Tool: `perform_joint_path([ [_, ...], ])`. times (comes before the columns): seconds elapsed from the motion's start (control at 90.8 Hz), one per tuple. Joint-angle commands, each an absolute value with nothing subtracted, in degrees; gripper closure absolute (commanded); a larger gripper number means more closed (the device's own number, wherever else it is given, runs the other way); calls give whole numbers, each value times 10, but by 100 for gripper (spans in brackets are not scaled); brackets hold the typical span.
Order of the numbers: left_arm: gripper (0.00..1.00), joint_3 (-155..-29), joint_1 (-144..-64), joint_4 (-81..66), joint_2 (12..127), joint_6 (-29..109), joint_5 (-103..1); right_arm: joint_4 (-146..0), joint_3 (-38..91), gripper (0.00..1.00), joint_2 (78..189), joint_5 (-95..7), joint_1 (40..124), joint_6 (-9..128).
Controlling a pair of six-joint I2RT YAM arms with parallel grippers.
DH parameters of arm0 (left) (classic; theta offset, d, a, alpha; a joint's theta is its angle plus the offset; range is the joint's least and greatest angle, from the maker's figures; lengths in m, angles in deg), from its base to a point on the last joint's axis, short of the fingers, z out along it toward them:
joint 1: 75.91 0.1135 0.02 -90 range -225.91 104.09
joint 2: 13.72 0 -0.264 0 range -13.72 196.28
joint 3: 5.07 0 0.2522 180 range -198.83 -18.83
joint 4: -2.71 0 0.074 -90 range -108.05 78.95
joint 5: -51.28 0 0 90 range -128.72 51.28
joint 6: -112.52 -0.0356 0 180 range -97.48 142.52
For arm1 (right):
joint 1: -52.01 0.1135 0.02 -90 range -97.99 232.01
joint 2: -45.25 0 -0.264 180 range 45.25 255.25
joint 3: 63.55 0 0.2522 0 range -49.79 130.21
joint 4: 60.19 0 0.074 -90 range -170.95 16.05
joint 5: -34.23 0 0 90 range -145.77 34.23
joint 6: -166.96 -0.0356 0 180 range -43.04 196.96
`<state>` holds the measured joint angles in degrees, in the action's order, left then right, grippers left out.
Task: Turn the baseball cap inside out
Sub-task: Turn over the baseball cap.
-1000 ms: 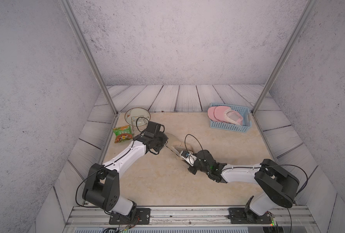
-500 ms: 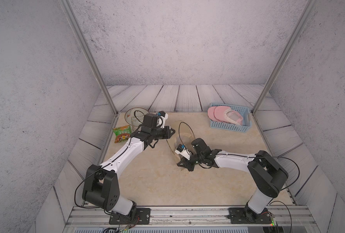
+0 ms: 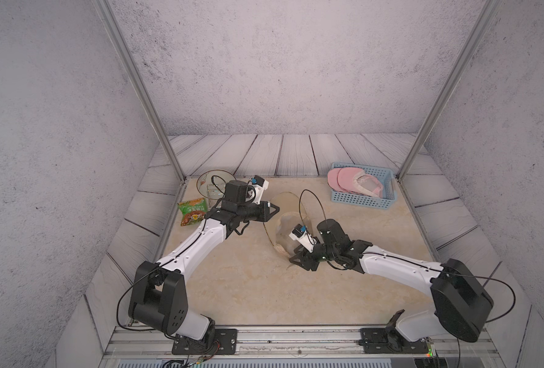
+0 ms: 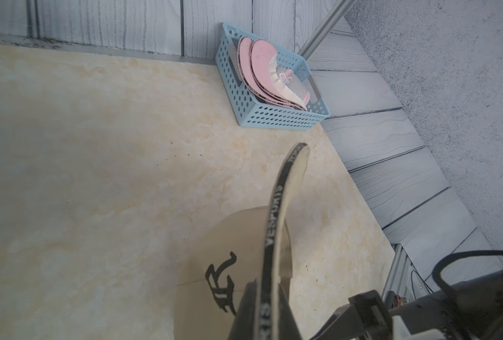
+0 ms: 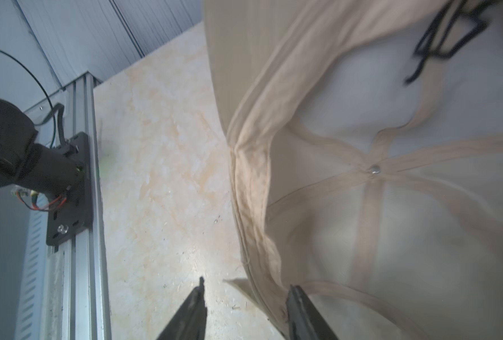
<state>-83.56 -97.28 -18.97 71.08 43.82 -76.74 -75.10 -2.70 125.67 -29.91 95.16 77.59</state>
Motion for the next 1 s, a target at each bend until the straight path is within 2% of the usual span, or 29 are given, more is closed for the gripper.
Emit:
perform_joint_path([
  [0.0,100,-826,-967,-146,705,459,-837,-745,-26,52,1228,-335,950,752],
  [0.077,100,-824,-967,-156,698,451,-826,-735,-28,52,1216,-329,950,751],
  [0.187,100,-822,-967,-155,687,459,-839,-703,-39,54,1204,-372,950,737],
  [0.385,100,-795,-968,-54,684,564,-913,-600,-64,86,1203,-433,951,695],
  [0.495,100,-771,-972,33,688,642,-942,-574,-63,93,1218,-457,951,687],
  [0.683,100,-768,-1003,59,696,675,-948,-517,-62,97,1247,-468,953,673],
  [0.815,100,-770,-1021,113,704,727,-961,-534,-44,99,1279,-550,960,669],
  [0.903,100,-776,-1029,115,701,734,-957,-555,-36,98,1297,-567,961,670],
  [0.991,100,-784,-1032,100,701,726,-960,-577,-34,99,1300,-631,964,655],
])
